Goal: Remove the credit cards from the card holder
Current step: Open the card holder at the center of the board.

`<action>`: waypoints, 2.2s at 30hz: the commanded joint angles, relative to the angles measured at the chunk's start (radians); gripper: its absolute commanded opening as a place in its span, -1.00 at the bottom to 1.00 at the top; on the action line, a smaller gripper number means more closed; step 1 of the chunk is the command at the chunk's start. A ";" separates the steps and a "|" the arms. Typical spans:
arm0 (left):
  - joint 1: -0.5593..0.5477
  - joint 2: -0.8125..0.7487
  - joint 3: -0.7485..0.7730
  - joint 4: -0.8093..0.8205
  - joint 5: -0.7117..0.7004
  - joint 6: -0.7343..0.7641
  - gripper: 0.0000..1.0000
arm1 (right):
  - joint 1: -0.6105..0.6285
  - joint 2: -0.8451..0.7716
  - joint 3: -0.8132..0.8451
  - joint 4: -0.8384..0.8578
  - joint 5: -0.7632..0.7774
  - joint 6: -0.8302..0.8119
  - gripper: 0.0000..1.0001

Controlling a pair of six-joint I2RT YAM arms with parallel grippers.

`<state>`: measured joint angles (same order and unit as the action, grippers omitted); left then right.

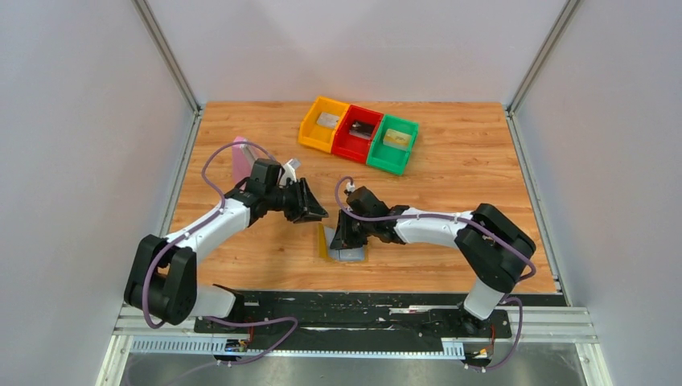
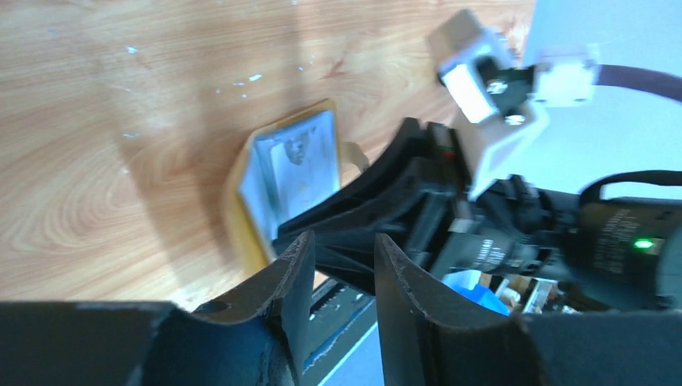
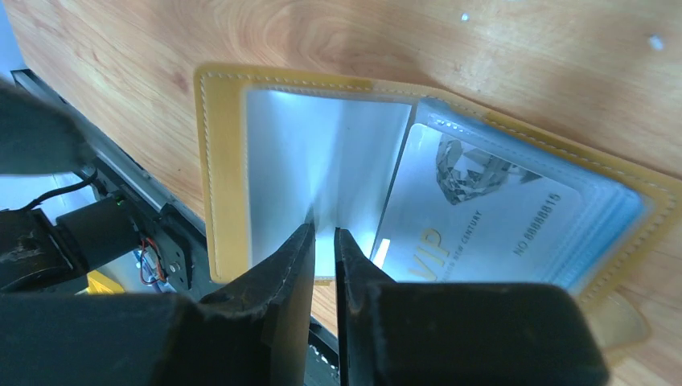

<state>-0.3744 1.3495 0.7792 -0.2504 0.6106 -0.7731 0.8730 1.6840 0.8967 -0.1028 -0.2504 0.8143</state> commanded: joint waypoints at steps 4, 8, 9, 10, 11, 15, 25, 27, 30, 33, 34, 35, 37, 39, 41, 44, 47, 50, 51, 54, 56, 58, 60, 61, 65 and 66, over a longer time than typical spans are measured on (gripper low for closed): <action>-0.025 0.010 -0.055 0.169 0.068 -0.139 -0.48 | 0.023 0.073 0.018 0.094 -0.038 0.051 -0.70; -0.035 0.073 -0.100 0.243 0.083 -0.174 -0.71 | 0.026 0.069 0.007 0.095 -0.023 0.060 -0.72; -0.037 0.084 -0.105 0.244 0.077 -0.171 -0.74 | 0.025 0.065 0.004 0.094 -0.018 0.061 -0.72; -0.039 0.108 -0.112 0.267 0.069 -0.166 -0.79 | 0.025 0.059 0.001 0.094 -0.015 0.061 -0.73; -0.040 0.121 -0.115 0.273 0.067 -0.159 -0.80 | 0.025 0.051 -0.002 0.094 -0.011 0.063 -0.73; -0.044 0.192 -0.123 0.268 0.050 -0.122 -0.84 | 0.025 0.018 -0.003 0.060 0.011 0.052 -0.73; -0.044 0.257 -0.132 0.255 -0.004 -0.055 -0.67 | 0.002 -0.100 -0.036 -0.056 0.113 0.024 -0.71; -0.044 0.256 -0.135 0.257 -0.012 -0.046 -0.56 | -0.010 -0.110 -0.050 -0.064 0.124 0.022 -0.71; -0.045 0.257 -0.147 0.281 -0.011 -0.037 -0.41 | -0.026 -0.117 -0.068 -0.065 0.132 0.022 -0.71; -0.048 0.264 -0.168 0.337 0.012 -0.038 -0.28 | -0.031 -0.111 -0.077 -0.061 0.139 0.013 -0.70; -0.049 0.266 -0.171 0.347 0.017 -0.040 -0.25 | -0.032 -0.103 -0.080 -0.060 0.140 0.012 -0.70; -0.051 0.269 -0.175 0.366 0.027 -0.041 -0.22 | -0.032 -0.098 -0.082 -0.057 0.139 0.013 -0.70; -0.053 0.272 -0.182 0.392 0.036 -0.045 -0.17 | -0.031 -0.089 -0.091 -0.049 0.137 0.017 -0.71; -0.056 0.275 -0.186 0.409 0.044 -0.045 -0.15 | -0.032 -0.082 -0.100 -0.043 0.135 0.026 -0.72; -0.059 0.280 -0.189 0.430 0.054 -0.046 -0.14 | -0.032 -0.078 -0.110 -0.040 0.138 0.034 -0.73; -0.064 0.288 -0.197 0.456 0.066 -0.050 -0.14 | -0.032 -0.075 -0.121 -0.040 0.143 0.043 -0.74; -0.066 0.297 -0.202 0.481 0.069 -0.053 -0.14 | -0.032 -0.079 -0.132 -0.040 0.149 0.051 -0.74; -0.068 0.313 -0.211 0.511 0.076 -0.062 -0.15 | -0.032 -0.083 -0.138 -0.039 0.152 0.054 -0.75; -0.068 0.317 -0.213 0.518 0.083 -0.065 -0.16 | -0.032 -0.083 -0.140 -0.040 0.152 0.055 -0.75; -0.070 0.330 -0.224 0.558 0.093 -0.081 -0.19 | -0.032 -0.086 -0.143 -0.040 0.155 0.057 -0.75; -0.072 0.334 -0.227 0.567 0.098 -0.085 -0.22 | -0.032 -0.086 -0.144 -0.040 0.157 0.059 -0.75; -0.073 0.338 -0.228 0.570 0.097 -0.085 -0.24 | -0.032 -0.086 -0.144 -0.040 0.157 0.060 -0.75; -0.075 0.342 -0.226 0.571 0.098 -0.085 -0.27 | -0.032 -0.086 -0.143 -0.040 0.159 0.060 -0.75; -0.075 0.343 -0.227 0.571 0.098 -0.085 -0.28 | -0.032 -0.086 -0.143 -0.040 0.159 0.060 -0.75; -0.075 0.345 -0.229 0.574 0.096 -0.085 -0.35 | -0.032 -0.087 -0.143 -0.039 0.159 0.061 -0.75; -0.075 0.346 -0.229 0.575 0.097 -0.085 -0.35 | -0.032 -0.086 -0.143 -0.039 0.159 0.062 -0.75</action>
<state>-0.4393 1.6821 0.5636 0.2989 0.7105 -0.8658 0.8410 1.5990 0.7773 -0.1177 -0.1318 0.8722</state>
